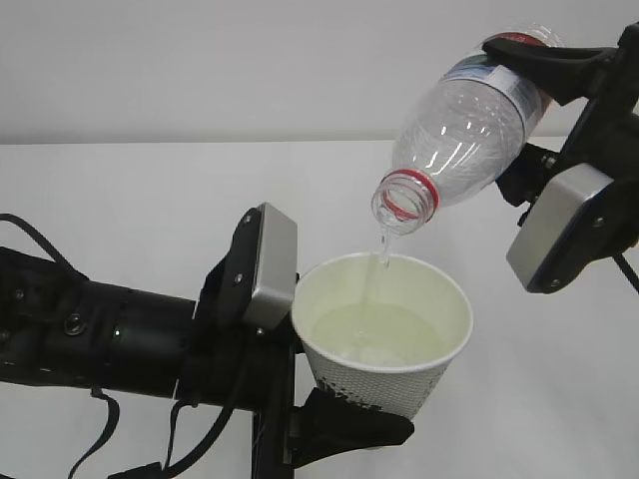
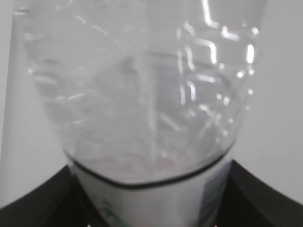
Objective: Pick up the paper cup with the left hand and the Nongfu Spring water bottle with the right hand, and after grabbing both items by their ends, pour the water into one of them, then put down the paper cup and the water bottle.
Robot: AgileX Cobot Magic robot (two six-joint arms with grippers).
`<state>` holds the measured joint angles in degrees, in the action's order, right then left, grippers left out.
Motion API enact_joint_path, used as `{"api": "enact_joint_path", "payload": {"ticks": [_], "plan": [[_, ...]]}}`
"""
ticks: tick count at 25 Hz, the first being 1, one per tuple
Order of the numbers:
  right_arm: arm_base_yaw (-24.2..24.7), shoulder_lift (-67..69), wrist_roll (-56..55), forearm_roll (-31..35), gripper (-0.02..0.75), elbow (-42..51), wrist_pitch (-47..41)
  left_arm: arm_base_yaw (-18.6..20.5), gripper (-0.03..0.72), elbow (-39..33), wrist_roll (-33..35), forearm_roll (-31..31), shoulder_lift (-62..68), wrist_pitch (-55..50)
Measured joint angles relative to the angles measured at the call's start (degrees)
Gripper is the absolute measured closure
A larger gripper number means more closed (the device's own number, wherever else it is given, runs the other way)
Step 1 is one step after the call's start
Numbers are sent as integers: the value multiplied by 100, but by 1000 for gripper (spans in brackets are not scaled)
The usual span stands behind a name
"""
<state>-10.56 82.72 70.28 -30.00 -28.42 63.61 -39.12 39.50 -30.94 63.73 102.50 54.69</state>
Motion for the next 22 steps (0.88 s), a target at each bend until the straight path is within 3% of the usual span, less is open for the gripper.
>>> {"api": "enact_joint_path", "payload": {"ticks": [22], "plan": [[0, 0, 81, 0, 230, 0, 13, 0, 196, 0, 0, 80, 0, 0]]}}
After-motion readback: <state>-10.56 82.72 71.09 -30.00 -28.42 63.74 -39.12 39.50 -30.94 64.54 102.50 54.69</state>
